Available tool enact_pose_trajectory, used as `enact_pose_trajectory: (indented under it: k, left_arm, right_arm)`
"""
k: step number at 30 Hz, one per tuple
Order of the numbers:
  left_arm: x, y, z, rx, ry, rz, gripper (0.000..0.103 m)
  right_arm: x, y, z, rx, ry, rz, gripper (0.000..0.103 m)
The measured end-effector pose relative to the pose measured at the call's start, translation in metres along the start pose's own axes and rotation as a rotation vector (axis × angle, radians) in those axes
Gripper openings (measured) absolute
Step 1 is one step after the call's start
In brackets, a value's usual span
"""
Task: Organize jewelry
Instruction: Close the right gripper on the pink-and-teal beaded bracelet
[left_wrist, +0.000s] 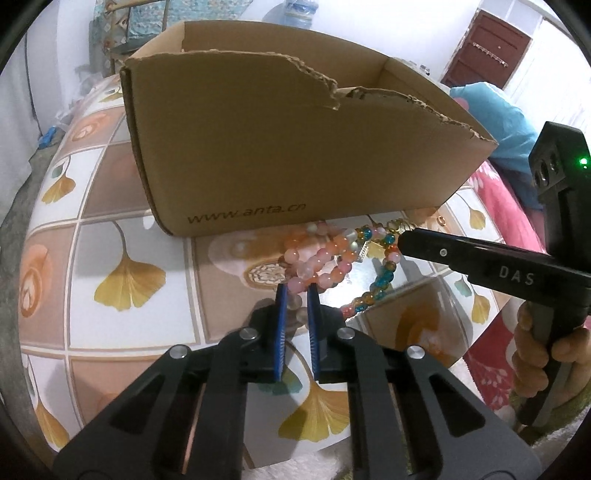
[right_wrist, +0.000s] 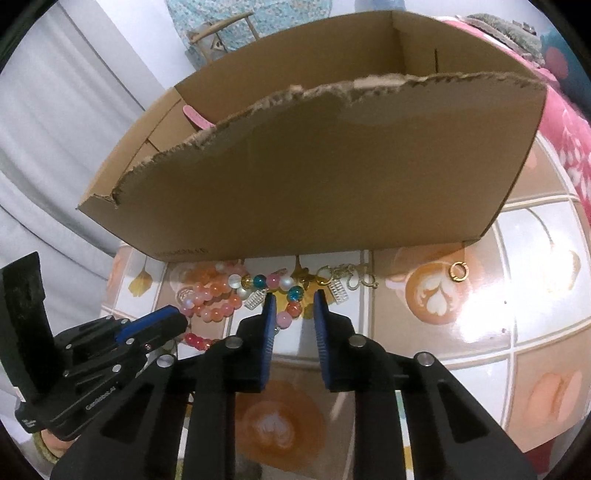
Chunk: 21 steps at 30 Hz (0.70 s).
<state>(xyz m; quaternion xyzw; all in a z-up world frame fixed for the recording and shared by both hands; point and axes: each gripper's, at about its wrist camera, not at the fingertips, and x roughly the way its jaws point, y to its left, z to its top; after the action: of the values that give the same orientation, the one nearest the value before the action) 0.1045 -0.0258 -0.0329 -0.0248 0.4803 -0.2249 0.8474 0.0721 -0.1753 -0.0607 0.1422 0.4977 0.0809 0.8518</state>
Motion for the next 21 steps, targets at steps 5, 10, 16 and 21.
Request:
enact_pose_trajectory:
  k: [5, 10, 16, 21]
  left_arm:
    - [0.0, 0.003, 0.0, 0.003, -0.003, 0.001, 0.01]
    - [-0.001, 0.003, -0.001, 0.009, -0.006, 0.005, 0.01]
    - [0.0, -0.001, -0.003, 0.032, -0.021, 0.026, 0.01]
    - [-0.006, -0.008, -0.005, 0.089, -0.072, 0.081, 0.007]
  right_arm:
    - [0.006, 0.004, 0.001, -0.014, 0.006, -0.021, 0.016]
    - [0.011, 0.011, 0.002, -0.032, 0.011, -0.029, 0.011]
    - [0.014, 0.022, 0.002, -0.093, 0.009, -0.077, 0.008]
    - [0.003, 0.033, 0.0, -0.126, -0.041, -0.086, 0.001]
